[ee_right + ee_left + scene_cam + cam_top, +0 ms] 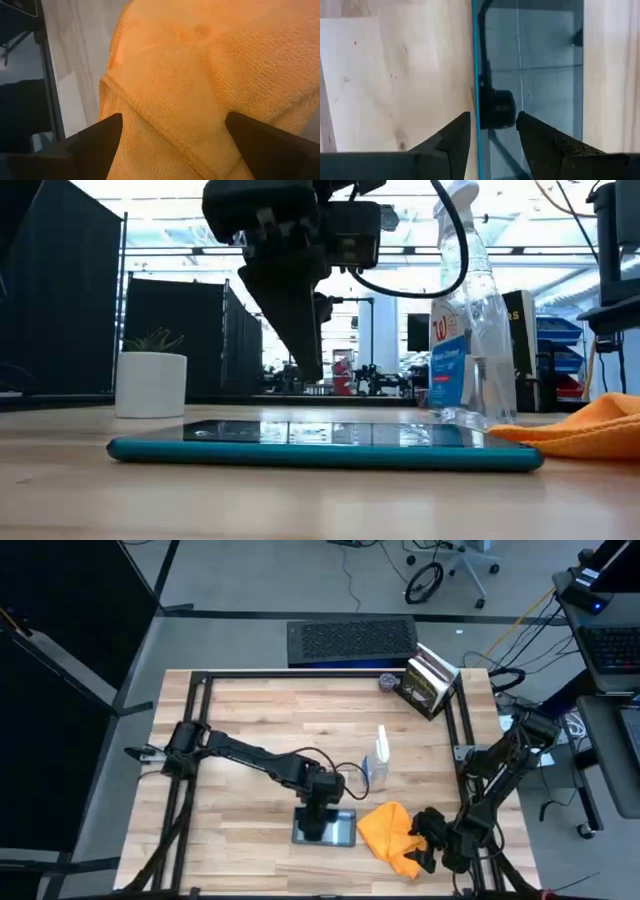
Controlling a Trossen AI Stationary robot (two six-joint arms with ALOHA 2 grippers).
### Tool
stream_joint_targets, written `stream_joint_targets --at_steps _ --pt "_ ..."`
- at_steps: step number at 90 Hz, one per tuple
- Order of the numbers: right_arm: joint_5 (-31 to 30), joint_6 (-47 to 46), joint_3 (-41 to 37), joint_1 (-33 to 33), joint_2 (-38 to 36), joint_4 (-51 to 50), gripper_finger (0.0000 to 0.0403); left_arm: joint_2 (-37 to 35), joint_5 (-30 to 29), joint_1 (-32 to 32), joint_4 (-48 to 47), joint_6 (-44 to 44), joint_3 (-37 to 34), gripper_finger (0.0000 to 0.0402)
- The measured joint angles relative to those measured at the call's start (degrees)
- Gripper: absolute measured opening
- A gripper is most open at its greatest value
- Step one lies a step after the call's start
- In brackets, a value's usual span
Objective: Apply microfiber cloth
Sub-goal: Wipe the tablet with the microfiber cloth
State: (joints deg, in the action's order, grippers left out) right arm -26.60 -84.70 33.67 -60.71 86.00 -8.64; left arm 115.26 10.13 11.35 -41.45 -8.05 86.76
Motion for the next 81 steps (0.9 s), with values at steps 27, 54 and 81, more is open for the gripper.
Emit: stream_joint_targets --at_steps 27,54,81 --pt "-0.6 7.7 9.0 0.8 -1.7 -12.9 0.0352 -6.3 -10.0 4.4 -2.3 -2.5 0.0 0.0148" --pt "-0.9 12.1 14.1 3.1 -1.7 -19.4 0.0352 -9.5 -19.8 11.9 -1.2 -8.2 -4.3 0.0148" --pt "4.6 25.4 14.0 10.1 6.5 -14.3 0.0352 -14.4 -21.6 15.5 20.7 -18.4 -22.1 0.0148"
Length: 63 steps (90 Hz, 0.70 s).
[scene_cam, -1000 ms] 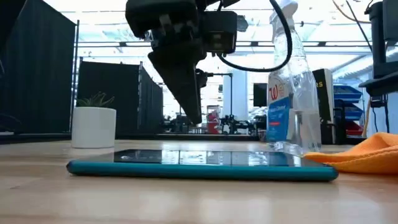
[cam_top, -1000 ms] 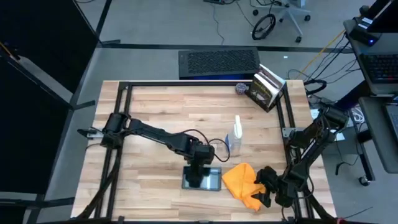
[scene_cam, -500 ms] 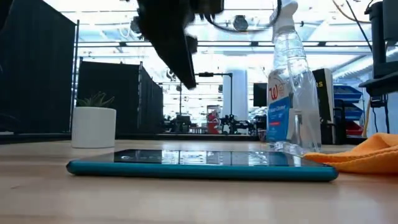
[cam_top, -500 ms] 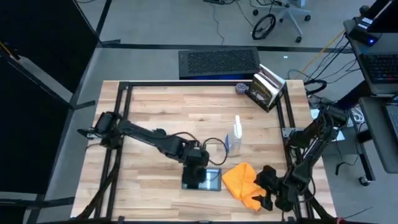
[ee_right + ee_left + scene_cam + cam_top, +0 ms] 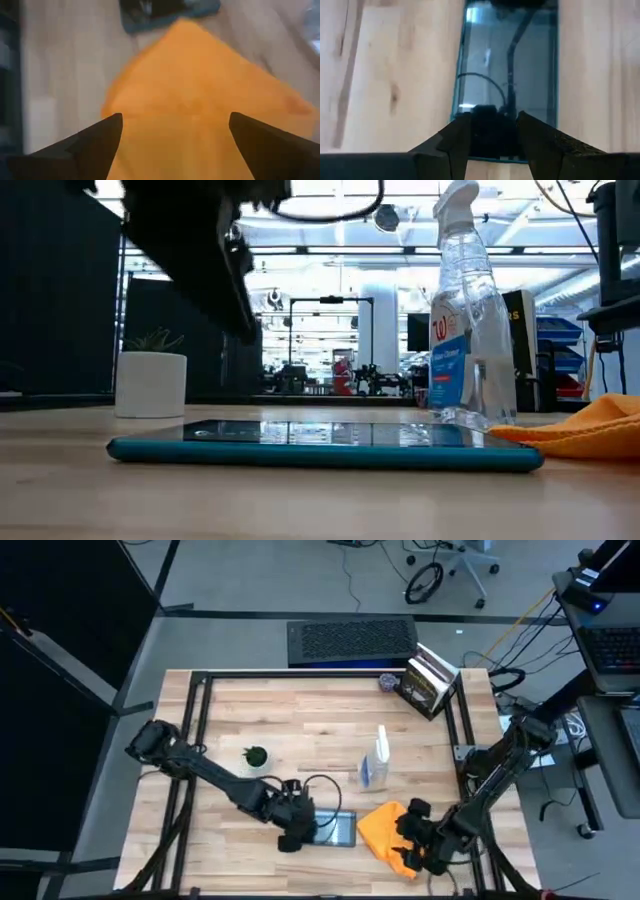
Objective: Apply microfiber cloth
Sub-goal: Wipe the tablet with the microfiber cloth
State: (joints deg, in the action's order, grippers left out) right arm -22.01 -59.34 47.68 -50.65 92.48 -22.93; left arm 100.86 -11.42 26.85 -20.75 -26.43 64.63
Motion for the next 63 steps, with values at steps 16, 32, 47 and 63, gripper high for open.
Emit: stream_joint_targets --at_steps 16,32,47,63 --pt "4.3 -1.0 0.4 1.3 6.3 0.4 0.0335 0.2 -0.2 1.9 15.5 -1.7 -8.0 0.0148" --pt "6.2 -3.2 0.6 1.6 8.7 1.0 0.022 0.3 -0.8 0.5 19.6 -1.8 -11.2 0.0148" --pt "9.1 -4.3 0.3 1.7 6.5 1.0 0.0056 0.4 -0.6 -0.5 19.8 0.0 -11.4 0.0148" --pt "4.7 -2.4 0.8 1.7 1.5 1.2 0.0019 0.5 -0.4 1.4 19.9 0.0 -11.4 0.012"
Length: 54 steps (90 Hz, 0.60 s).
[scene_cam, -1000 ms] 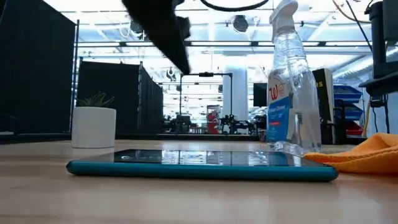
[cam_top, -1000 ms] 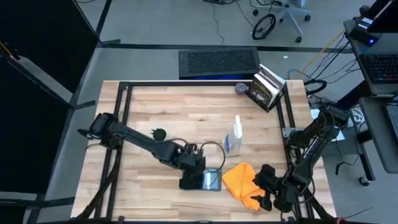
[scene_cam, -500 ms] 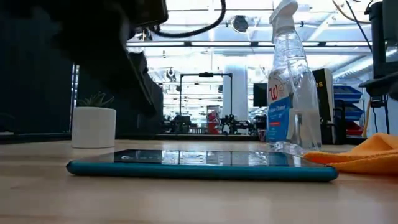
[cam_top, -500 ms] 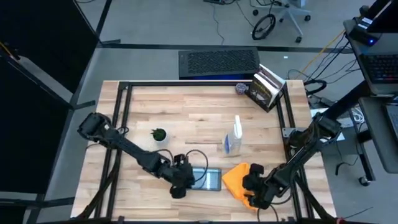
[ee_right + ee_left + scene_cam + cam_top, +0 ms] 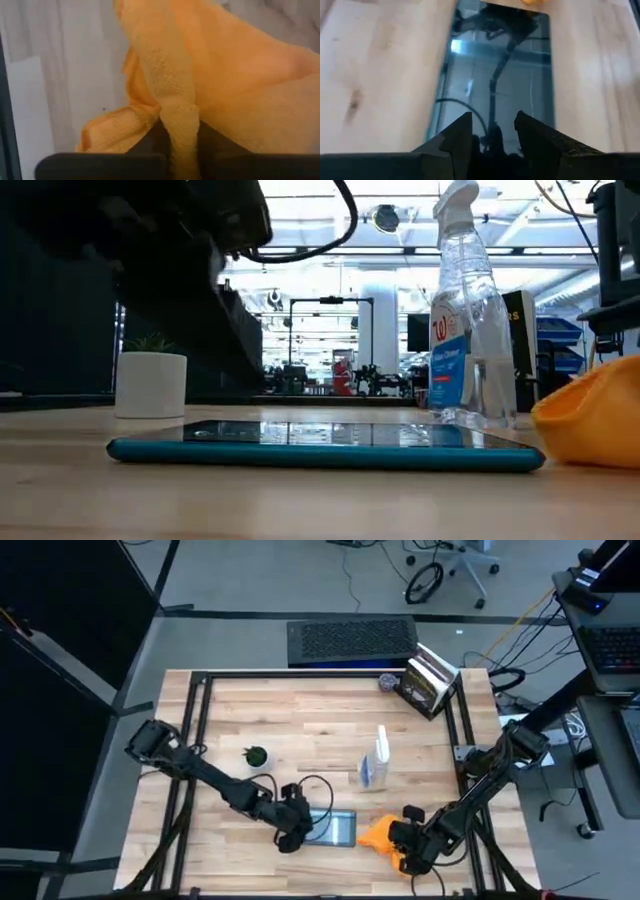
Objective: Apply microfiber cloth
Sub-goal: Wipe the tablet with the microfiber cloth
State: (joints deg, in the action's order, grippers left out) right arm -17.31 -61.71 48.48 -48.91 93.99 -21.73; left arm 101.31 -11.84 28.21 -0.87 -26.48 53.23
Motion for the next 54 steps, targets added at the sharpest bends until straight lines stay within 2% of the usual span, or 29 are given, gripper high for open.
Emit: stream_joint_targets --at_steps 13,23,37,54 --pt "-8.4 7.4 4.0 2.0 -1.6 4.5 0.0009 2.1 -1.8 1.0 0.1 0.0 0.0 0.0065" --pt "-10.2 16.8 5.5 6.4 -0.1 12.5 0.0007 4.7 -3.5 1.1 2.1 -0.1 0.0 0.0011" --pt "-10.3 26.0 7.2 14.0 4.2 18.7 0.0007 6.8 -4.3 0.9 6.8 0.5 0.1 0.0002" --pt "-7.1 29.7 8.3 20.5 11.3 25.4 0.0009 7.5 -4.8 0.8 7.2 1.4 0.2 0.0"
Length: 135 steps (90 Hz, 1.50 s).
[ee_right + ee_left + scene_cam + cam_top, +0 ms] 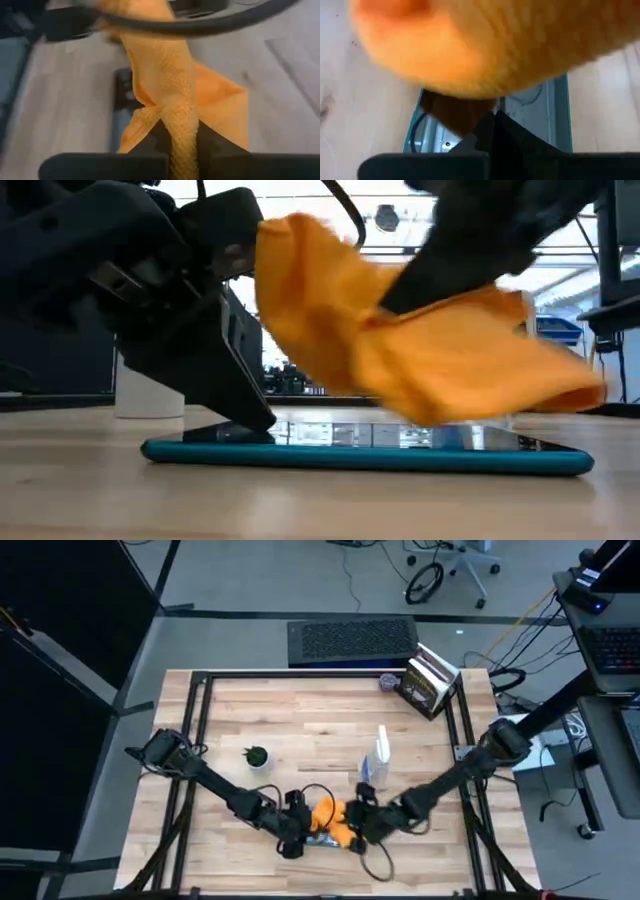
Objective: Apply microfiber cloth
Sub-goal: Wipe the tablet with the microfiber cloth
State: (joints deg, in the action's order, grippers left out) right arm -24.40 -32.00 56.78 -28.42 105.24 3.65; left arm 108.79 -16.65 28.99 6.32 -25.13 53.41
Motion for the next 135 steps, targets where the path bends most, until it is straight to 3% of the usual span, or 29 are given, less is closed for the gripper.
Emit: stream_joint_targets --at_steps 10,24,66,80,91,96,114,135 --pt "5.7 1.0 0.0 0.8 4.4 5.5 0.0009 0.0 -0.4 -0.1 -0.1 0.0 0.0 0.0" --pt "8.5 -4.1 0.4 0.5 7.2 2.8 0.0009 0.2 -1.4 -0.1 -0.3 0.0 0.0 0.0" --pt "8.0 -14.0 0.3 -9.7 1.2 -20.0 0.001 3.6 -1.6 0.0 1.2 -3.1 0.2 0.0" --pt "2.4 -12.1 -0.8 -10.8 -4.2 -24.2 0.0011 3.6 -1.2 0.0 2.7 -3.0 -0.1 0.0" --pt "-7.9 -7.8 0.0 -8.5 -8.2 -17.5 0.0011 3.6 -1.3 0.0 2.9 -3.0 -0.1 0.0" --pt "-9.1 -4.3 -0.2 -6.8 -7.9 -14.3 0.0011 3.6 -1.3 -0.1 2.9 -3.0 -0.1 0.0" --pt "-1.8 2.6 0.0 -0.4 -1.2 0.5 0.0011 3.6 -1.3 -0.2 3.0 -3.0 -0.1 0.0" --pt "6.6 -1.9 0.2 1.5 6.6 3.3 0.0011 3.7 -1.9 -0.2 2.8 -3.0 -0.1 0.0"
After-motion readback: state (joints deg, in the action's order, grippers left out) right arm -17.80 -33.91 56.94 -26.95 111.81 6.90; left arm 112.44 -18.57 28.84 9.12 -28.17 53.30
